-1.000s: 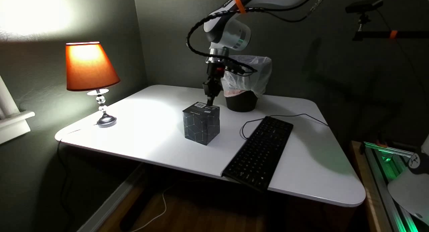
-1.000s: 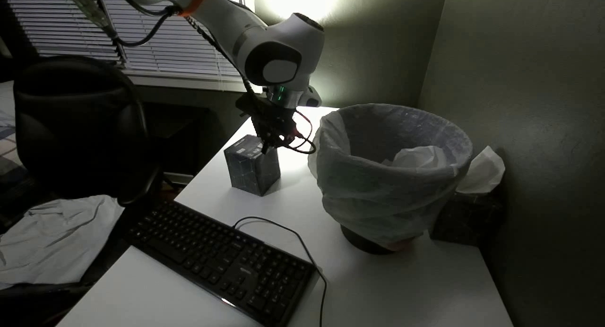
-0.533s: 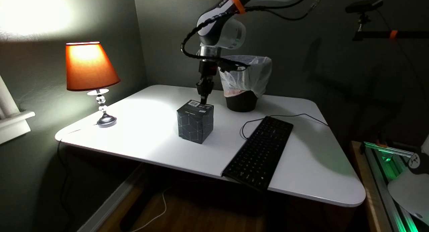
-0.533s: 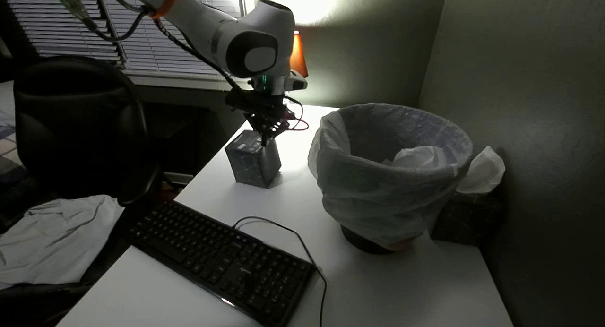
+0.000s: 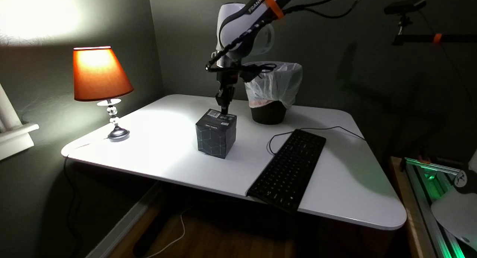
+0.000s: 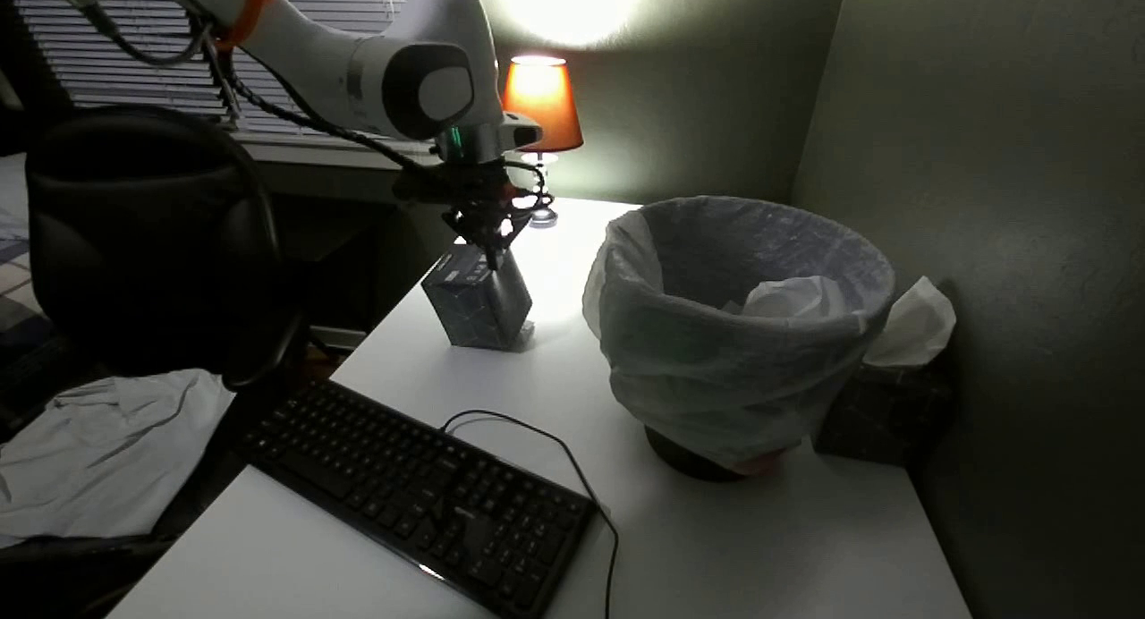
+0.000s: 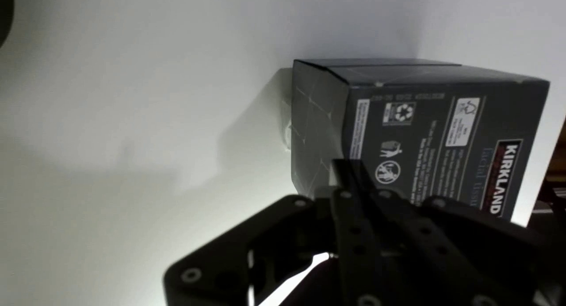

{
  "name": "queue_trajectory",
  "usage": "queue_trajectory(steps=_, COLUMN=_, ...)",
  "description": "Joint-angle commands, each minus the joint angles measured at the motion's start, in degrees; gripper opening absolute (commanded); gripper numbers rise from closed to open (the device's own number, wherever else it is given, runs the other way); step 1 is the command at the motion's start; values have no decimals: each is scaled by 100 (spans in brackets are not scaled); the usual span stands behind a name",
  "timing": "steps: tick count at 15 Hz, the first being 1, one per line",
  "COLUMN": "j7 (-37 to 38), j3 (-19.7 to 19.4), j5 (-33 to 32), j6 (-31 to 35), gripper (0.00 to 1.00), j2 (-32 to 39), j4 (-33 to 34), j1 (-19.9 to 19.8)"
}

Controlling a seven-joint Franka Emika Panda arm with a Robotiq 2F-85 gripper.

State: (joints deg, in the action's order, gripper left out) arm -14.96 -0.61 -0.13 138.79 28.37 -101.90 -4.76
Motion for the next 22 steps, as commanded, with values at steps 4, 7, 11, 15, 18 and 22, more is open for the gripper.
queue_trajectory(steps=4, j7=877, j3=-376, j5=-1166, j6=559, gripper=1, j2=-740, j4=-998, j1=480)
queue_trajectory(steps=7, j7=1350, j3=-566, j5=-1795, j6=579, gripper=1, j2=-790, j4=-1084, j1=675)
queue_trajectory(steps=11, j7=1937, j3=-773, j5=-2581, j6=421, gripper=1, j2=-595, j4=-959, j1=895)
queue_trajectory(steps=15, j7=2226, j3=-811, j5=-2984, j6=328, gripper=1, j2=-463, j4=-856, j1=1015)
queue_trajectory(steps=18, j7=2306, j3=-771, j5=-3129, j6=255, gripper=1, j2=-481, j4=-871, j1=1088)
queue_trajectory(steps=22, j7=2541, j3=-798, j5=-3449, j6=135, gripper=1, j2=-422, j4=-828, j1=1263)
